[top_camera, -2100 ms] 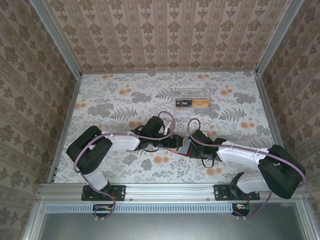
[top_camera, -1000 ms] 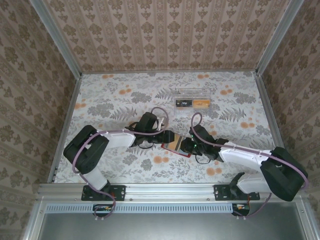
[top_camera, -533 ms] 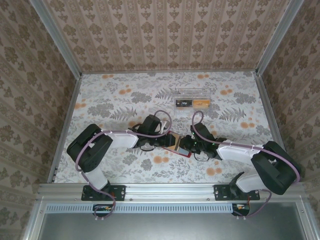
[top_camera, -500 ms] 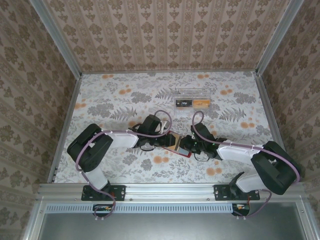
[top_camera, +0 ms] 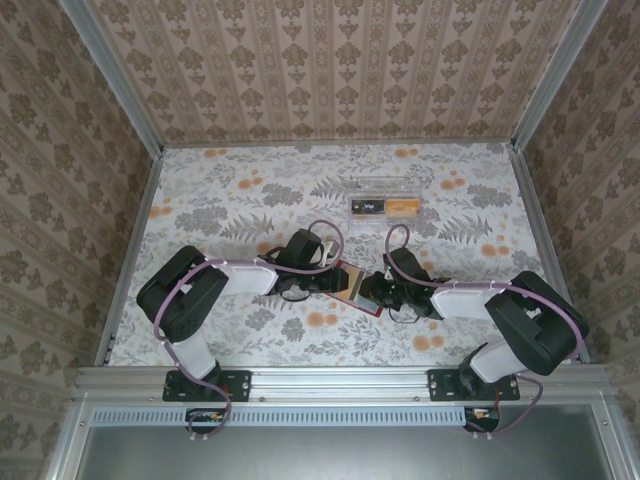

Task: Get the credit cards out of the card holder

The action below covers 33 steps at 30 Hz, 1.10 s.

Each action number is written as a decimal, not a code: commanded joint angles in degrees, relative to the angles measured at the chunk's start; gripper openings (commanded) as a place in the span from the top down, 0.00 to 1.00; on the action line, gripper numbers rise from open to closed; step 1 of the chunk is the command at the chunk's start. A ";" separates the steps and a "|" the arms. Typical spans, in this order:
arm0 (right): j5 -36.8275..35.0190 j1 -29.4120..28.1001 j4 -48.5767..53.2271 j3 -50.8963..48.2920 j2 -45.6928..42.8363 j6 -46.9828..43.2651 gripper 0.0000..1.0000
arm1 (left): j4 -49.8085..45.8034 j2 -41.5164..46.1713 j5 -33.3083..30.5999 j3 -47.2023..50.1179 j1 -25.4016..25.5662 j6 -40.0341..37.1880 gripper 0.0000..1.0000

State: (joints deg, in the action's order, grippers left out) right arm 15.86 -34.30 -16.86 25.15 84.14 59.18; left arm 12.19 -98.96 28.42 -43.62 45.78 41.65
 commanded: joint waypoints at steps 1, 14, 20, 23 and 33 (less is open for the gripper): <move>1.91 0.27 -4.73 -1.74 1.42 1.60 0.80 | -1.64 -2.30 -0.61 0.37 0.81 0.44 0.68; 3.16 1.36 -8.37 -3.55 1.49 2.91 0.82 | -1.84 -2.70 -0.48 0.20 0.95 0.71 0.69; 2.80 2.04 -7.30 -4.92 -1.48 2.72 0.83 | -2.27 -2.73 -0.82 -0.03 0.96 0.71 0.70; 2.95 2.22 -7.18 -5.11 -2.28 2.52 0.83 | -2.34 -2.73 -0.83 -0.05 0.96 0.79 0.70; 3.82 2.62 -9.11 -4.69 0.82 2.70 0.83 | -2.62 -2.84 -0.70 -0.32 0.96 0.54 0.70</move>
State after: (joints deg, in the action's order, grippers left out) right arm 18.59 -32.08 -24.36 20.84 83.37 61.54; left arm 12.86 -99.70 28.34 -43.94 46.22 42.04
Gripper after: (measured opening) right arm 0.173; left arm 0.300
